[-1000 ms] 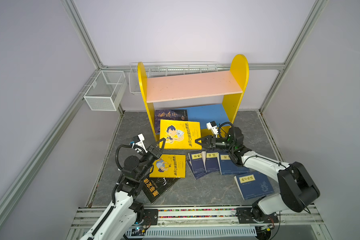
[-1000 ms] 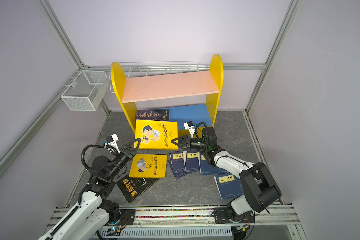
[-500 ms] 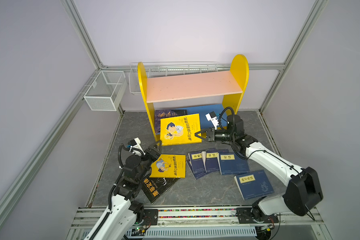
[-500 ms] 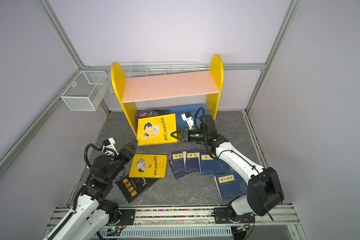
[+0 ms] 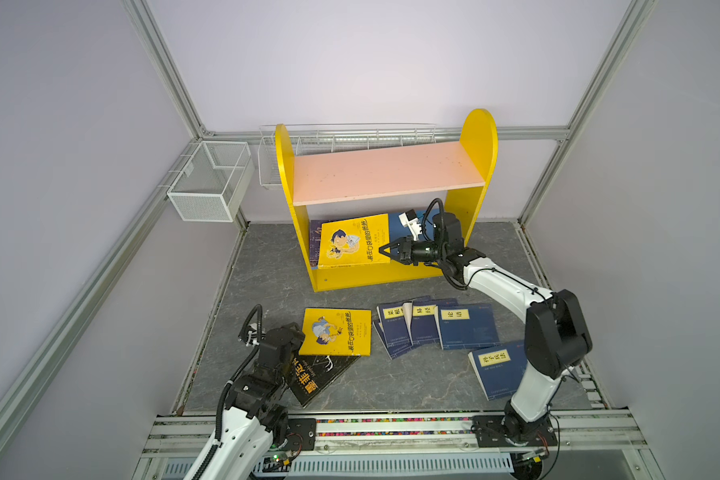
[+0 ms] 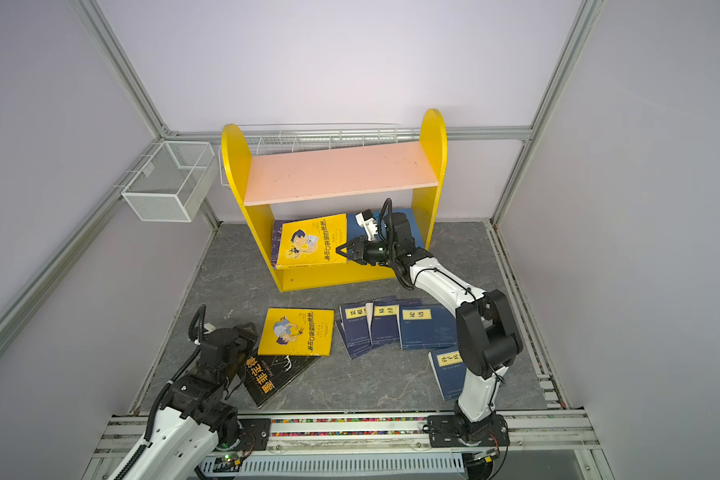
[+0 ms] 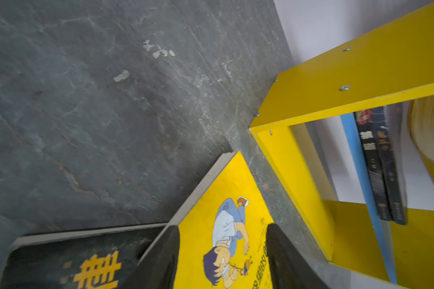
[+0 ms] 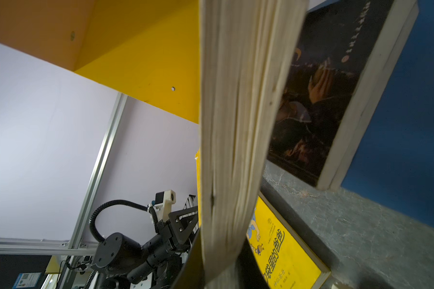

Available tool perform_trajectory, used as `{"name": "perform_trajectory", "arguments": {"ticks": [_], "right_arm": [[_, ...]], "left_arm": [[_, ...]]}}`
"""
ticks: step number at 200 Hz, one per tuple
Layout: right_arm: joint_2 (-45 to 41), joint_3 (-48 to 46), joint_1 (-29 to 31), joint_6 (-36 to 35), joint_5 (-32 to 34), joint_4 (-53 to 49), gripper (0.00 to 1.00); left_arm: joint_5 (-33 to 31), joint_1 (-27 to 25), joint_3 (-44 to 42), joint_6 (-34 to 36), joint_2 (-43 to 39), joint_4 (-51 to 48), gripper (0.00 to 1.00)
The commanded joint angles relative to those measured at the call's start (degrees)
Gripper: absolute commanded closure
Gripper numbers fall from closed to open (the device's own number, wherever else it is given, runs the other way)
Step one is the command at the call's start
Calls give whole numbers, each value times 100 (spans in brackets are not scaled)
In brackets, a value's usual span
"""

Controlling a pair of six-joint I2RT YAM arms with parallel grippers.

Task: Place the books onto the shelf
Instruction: 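Lower the yellow cartoon book onto the stacked books on the blue shelf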

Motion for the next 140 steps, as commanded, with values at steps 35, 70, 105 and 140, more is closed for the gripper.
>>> {"name": "perform_trajectory", "arguments": {"ticks": [35,70,105,140], "right_arm": [[722,983,-4,135,-113,477,92],[1050,1347,-7,87,-112,312,91],[1283,1600,-4,36,-273,83,91],[1486,1839,4,-172,-340,-348,90]], "left_arm": [[-23,18,52,-48,282,94,44],[56,11,43,-39,415,281,44],[78,10,34,-43,472,324,44],[97,12,6,-56,481,357,44]]}}
